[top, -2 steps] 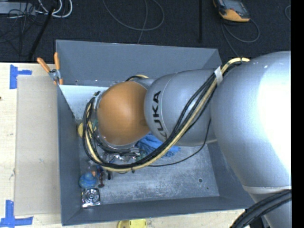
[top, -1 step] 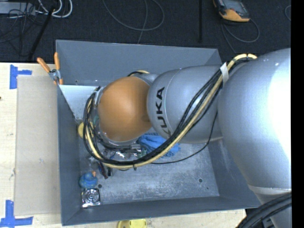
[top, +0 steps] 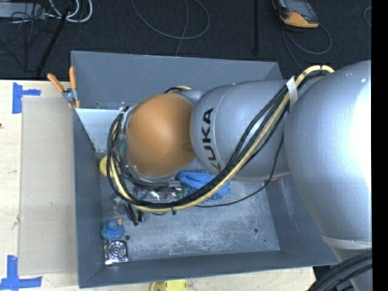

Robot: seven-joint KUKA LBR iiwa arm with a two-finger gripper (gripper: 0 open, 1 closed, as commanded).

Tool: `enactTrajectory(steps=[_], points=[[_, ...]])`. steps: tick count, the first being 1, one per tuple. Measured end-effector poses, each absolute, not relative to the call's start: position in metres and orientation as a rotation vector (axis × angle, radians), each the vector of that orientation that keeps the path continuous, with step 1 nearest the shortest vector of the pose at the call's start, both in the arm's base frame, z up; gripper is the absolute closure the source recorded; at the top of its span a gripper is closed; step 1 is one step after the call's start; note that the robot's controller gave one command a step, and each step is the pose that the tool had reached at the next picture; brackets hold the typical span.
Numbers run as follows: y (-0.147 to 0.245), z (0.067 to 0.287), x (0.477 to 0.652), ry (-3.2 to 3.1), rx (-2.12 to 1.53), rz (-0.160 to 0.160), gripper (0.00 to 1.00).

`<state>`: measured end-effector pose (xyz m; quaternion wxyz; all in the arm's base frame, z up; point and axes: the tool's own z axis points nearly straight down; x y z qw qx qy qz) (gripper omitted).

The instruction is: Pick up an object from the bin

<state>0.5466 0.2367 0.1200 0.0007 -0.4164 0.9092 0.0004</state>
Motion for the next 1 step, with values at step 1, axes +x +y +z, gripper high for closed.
enactTrajectory(steps=[1], points=[[0.2367, 0.1302, 0.5465, 2.855, -1.308, 0.001, 1.00]])
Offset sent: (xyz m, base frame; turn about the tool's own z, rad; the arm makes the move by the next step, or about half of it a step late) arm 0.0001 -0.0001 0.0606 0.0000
